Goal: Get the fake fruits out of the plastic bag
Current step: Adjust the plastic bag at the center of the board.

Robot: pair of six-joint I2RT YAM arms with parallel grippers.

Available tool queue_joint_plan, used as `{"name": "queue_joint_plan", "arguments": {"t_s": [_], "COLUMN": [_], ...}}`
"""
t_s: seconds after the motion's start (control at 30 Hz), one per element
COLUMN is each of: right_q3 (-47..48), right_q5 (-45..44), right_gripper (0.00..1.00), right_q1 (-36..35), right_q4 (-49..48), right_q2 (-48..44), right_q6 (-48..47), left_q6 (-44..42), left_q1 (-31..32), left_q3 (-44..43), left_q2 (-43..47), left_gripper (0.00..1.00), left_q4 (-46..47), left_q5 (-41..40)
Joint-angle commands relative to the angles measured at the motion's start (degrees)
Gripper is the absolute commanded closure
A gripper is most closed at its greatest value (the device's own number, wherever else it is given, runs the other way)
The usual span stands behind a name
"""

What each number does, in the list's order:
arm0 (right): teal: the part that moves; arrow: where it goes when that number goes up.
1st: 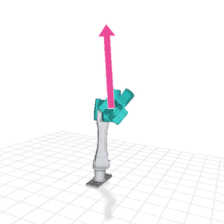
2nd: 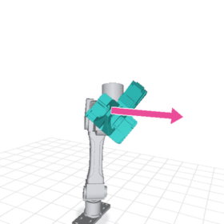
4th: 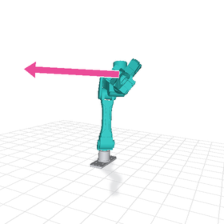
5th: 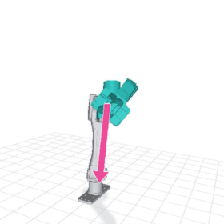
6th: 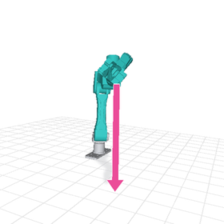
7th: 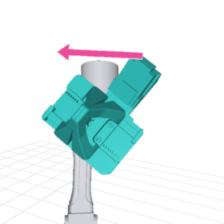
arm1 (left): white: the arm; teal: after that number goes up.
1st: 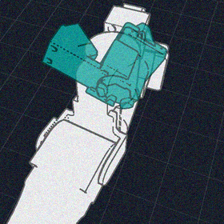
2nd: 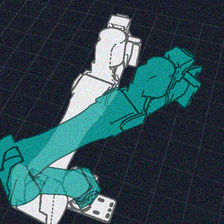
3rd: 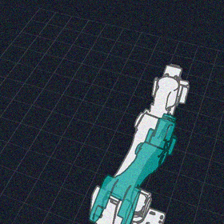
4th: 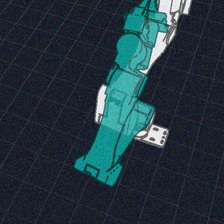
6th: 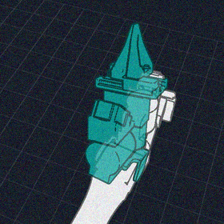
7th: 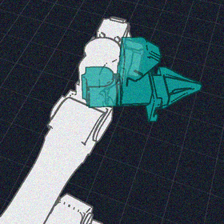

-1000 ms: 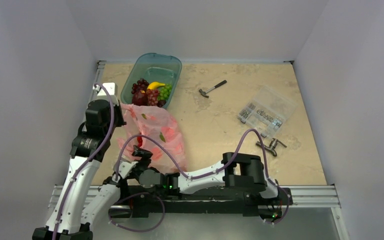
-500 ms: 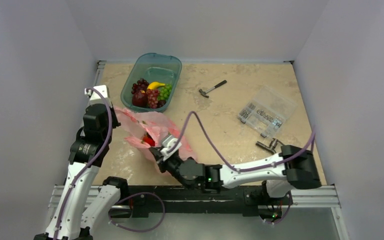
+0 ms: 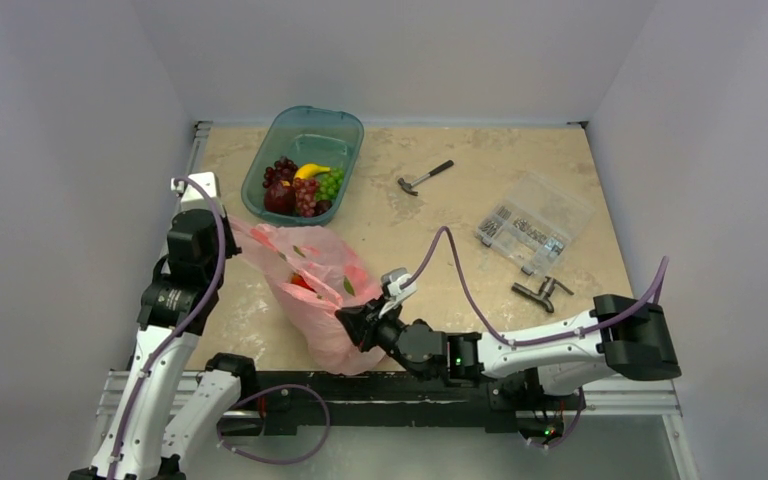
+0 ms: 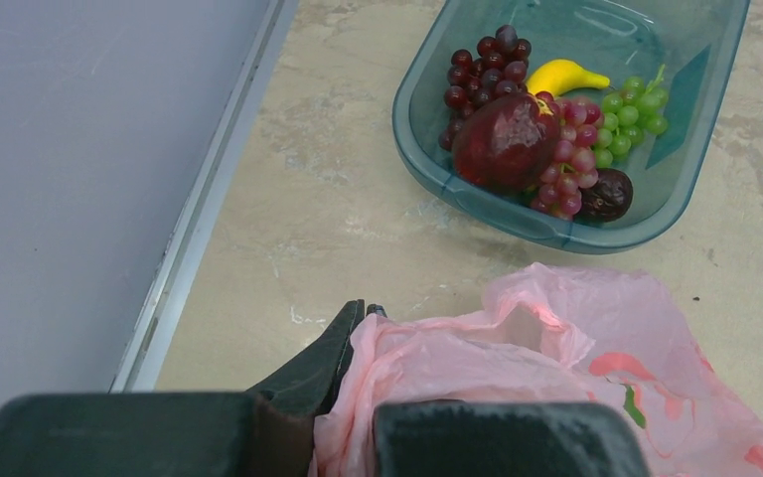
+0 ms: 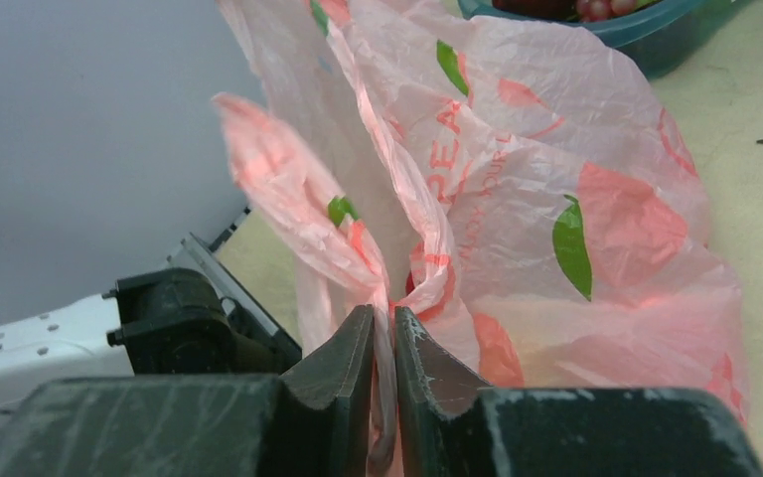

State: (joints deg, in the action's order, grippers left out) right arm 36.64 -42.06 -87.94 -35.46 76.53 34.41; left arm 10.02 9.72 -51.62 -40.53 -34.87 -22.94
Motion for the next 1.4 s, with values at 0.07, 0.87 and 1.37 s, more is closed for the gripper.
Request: {"name": "queue_joint_plan", "arguments": {"t_s": [0.07,0.87,1.37], "right_q3": [8.33,45.96,41.24], "right_q5": [8.24,21.79,7.60], "right_gripper": [0.57,0.19,0.97], "right_q1": [3.46,5.98,10.91], "right_q4": [14.48,29.23,12.96], "right_q2": [1.08,25.12,16.98], "right_q6": [-7.51,-42.83,-35.00], "left_q6": [-1.94,-1.23,0.34], "left_q1": [-0.66,-0.66,-1.89], "left_q3": [0.52,-0.16,-0.51], "left_q2": [0.65,0.54,2.00], "left_gripper": [1.00,1.00,1.00], "left_q4": [3.85,3.62,2.23], "left_q5": [0.53,5.45,-5.66]}}
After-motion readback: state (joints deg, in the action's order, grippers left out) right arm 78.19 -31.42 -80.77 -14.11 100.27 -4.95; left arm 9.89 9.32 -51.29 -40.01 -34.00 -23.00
